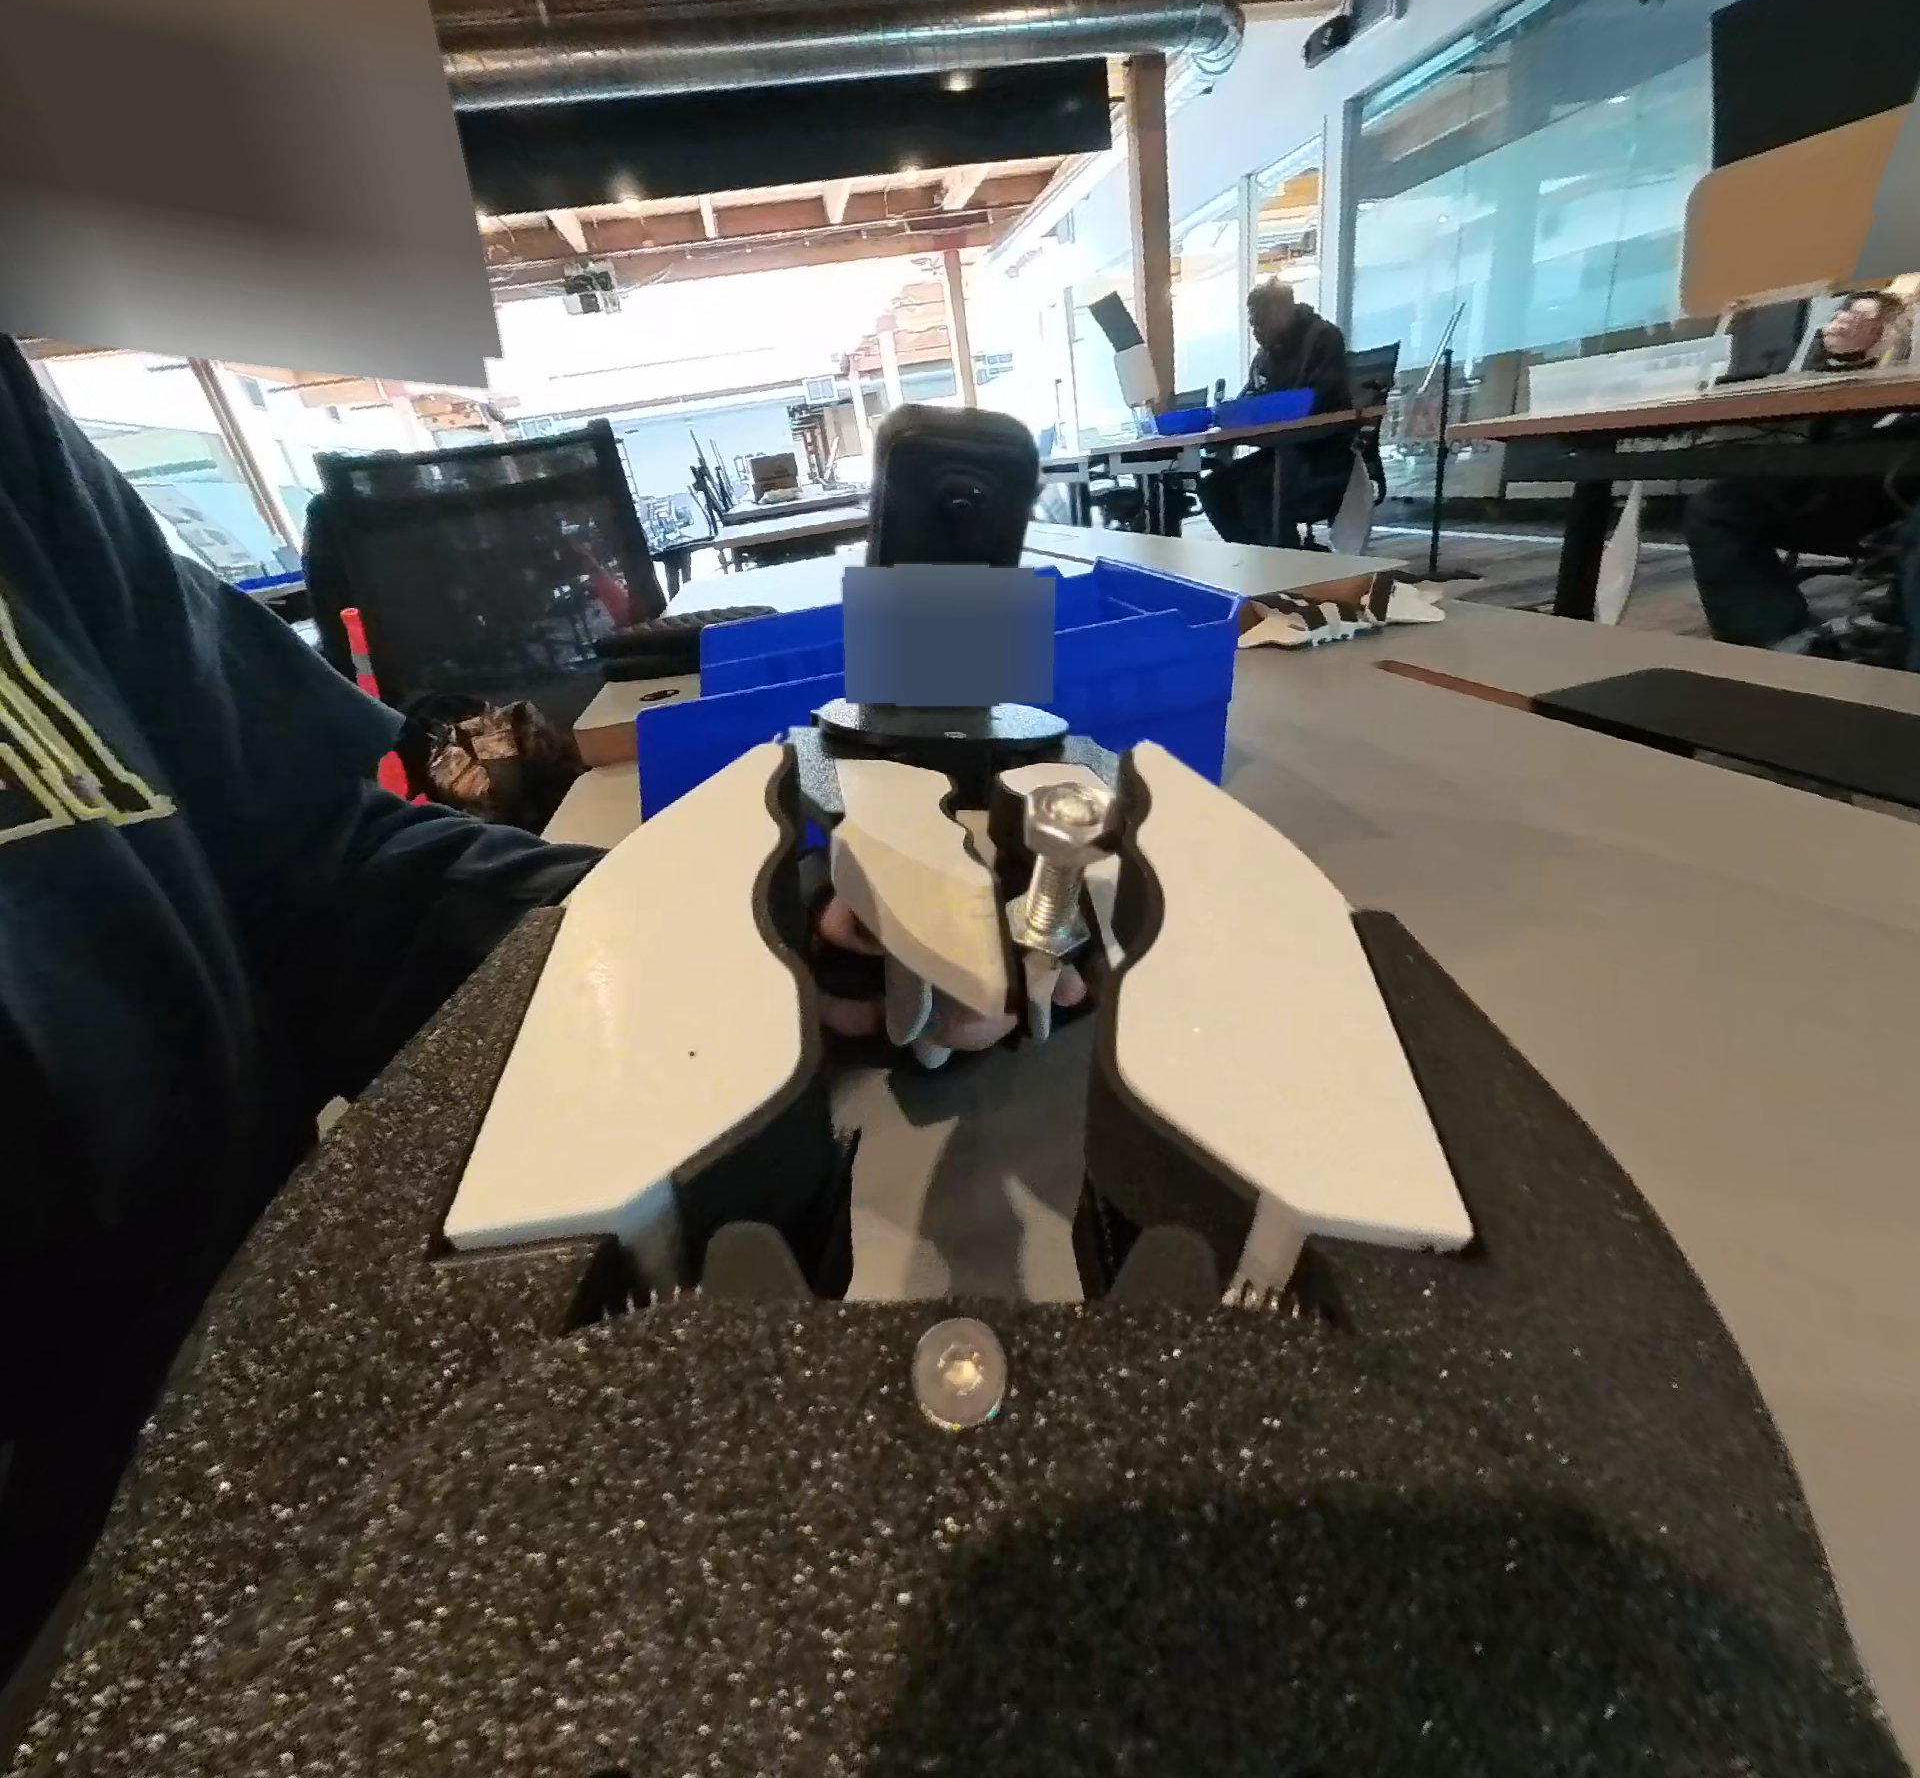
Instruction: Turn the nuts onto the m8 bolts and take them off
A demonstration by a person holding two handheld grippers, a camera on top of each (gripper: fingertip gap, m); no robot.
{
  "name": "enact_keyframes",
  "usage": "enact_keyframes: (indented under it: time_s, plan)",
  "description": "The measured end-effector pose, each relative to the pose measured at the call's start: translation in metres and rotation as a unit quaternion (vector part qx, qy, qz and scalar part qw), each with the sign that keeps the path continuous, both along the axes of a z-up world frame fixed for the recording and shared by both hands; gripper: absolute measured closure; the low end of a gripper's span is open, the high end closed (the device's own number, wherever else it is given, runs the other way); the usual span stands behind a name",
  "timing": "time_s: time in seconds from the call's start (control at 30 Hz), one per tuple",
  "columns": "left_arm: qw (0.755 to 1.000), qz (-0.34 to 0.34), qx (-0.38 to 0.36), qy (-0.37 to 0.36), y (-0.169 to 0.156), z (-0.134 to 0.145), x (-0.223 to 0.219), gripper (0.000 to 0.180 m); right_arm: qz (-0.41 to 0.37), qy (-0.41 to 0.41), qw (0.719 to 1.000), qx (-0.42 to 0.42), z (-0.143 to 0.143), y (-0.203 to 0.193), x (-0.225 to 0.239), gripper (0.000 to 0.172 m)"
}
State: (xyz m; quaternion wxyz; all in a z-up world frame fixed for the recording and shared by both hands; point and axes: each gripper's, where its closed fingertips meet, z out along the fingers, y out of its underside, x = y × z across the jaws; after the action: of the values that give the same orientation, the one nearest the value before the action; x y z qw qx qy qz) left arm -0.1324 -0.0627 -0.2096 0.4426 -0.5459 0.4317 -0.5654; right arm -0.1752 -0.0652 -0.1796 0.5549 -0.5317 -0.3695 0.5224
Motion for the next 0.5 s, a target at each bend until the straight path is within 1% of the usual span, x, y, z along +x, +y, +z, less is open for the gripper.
enact_keyframes:
  time_s: [0.1,0.23,0.33,0.4,0.5]
  plan:
    - [1.0,0.009,0.003,0.004,0.003,0.0,-0.003,0.167,-0.001,0.004,1.0,-0.008,-0.001,0.002,0.001,0.114]
    - [1.0,0.031,-0.001,-0.008,0.012,0.004,-0.013,0.167,-0.008,0.005,1.0,-0.006,0.0,0.005,0.004,0.115]
    - [0.999,0.049,-0.008,-0.014,0.02,0.005,-0.02,0.166,-0.009,0.007,1.0,-0.006,0.0,0.006,0.006,0.119]
    - [0.999,0.046,-0.011,-0.013,0.02,0.004,-0.021,0.167,-0.019,0.006,1.0,-0.005,0.0,0.008,0.007,0.118]
    - [1.0,0.016,-0.012,-0.007,0.009,0.003,-0.012,0.167,-0.022,0.004,1.0,-0.003,-0.001,0.008,0.006,0.116]
